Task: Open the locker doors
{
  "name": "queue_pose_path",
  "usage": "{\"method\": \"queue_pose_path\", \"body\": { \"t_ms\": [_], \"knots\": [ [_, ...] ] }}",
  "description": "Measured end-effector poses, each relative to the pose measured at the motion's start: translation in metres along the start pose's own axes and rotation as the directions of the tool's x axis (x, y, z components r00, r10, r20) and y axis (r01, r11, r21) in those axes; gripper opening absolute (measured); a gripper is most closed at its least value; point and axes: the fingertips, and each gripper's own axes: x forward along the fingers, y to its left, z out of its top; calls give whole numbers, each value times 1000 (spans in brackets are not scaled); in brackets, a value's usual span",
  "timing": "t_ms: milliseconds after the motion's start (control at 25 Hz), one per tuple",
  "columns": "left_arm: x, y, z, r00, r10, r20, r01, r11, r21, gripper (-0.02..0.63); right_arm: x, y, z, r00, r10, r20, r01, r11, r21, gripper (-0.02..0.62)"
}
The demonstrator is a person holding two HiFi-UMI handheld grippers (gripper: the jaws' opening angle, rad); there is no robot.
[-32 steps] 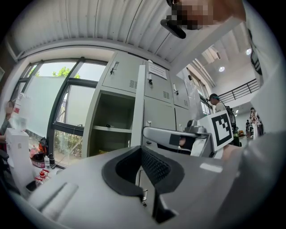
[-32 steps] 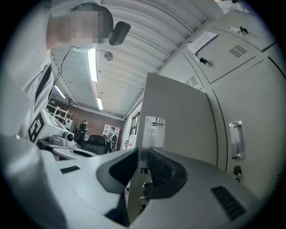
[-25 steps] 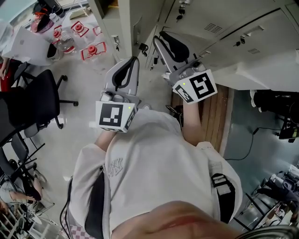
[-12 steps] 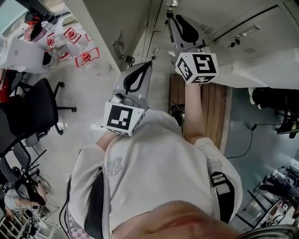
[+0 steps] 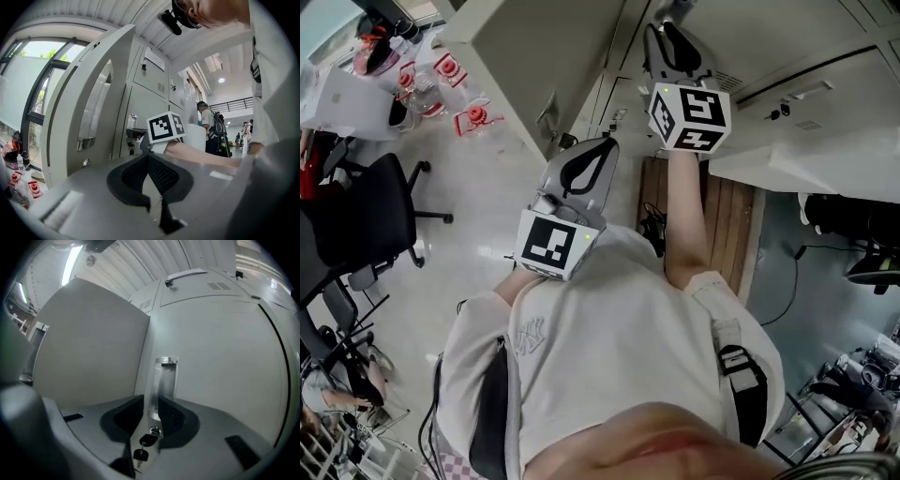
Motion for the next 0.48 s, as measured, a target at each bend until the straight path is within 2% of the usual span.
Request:
{"method": "queue_pose_path", "body": {
  "t_ms": [360, 480],
  "knots": [
    [-9, 9, -1, 999, 36, -26, -37, 998, -43, 2, 15, 3, -5, 1000, 1, -2, -1, 999, 32, 71],
    [-14, 11, 0, 999, 43, -18, -44, 998, -33, 2, 12, 6, -4, 1000, 5, 4, -5, 999, 37, 71]
  ]
}}
